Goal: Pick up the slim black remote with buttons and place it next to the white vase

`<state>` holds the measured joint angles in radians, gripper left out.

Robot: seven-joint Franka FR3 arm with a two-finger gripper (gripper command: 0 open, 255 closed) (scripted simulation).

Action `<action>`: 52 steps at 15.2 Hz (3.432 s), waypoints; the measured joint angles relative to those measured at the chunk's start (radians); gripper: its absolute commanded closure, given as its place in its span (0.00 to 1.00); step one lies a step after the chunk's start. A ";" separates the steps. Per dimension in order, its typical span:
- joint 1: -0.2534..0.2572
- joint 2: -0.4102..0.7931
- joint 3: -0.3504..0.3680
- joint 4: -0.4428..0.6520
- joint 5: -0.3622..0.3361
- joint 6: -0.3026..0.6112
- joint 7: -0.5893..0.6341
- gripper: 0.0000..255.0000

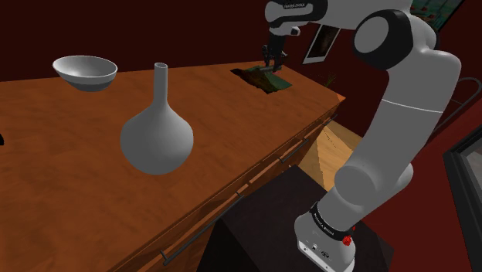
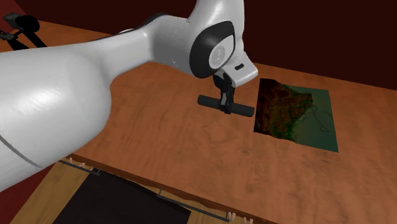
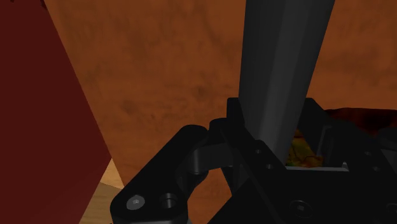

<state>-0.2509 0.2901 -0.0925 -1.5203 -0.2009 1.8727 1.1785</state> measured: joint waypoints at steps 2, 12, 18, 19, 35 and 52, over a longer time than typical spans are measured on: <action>0.000 -0.004 0.000 0.024 0.001 -0.028 -0.006 1.00; 0.000 0.017 0.000 0.185 0.009 -0.166 -0.033 1.00; 0.000 0.035 -0.001 0.293 0.012 -0.253 -0.051 1.00; -0.001 0.042 -0.001 0.317 0.013 -0.270 -0.055 1.00; 0.010 0.146 -0.003 0.677 0.017 -0.528 -0.088 1.00; 0.233 -0.332 0.141 0.037 -0.027 -0.443 0.283 1.00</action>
<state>-0.0175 -0.0424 0.0485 -1.4836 -0.2281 1.4296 1.4619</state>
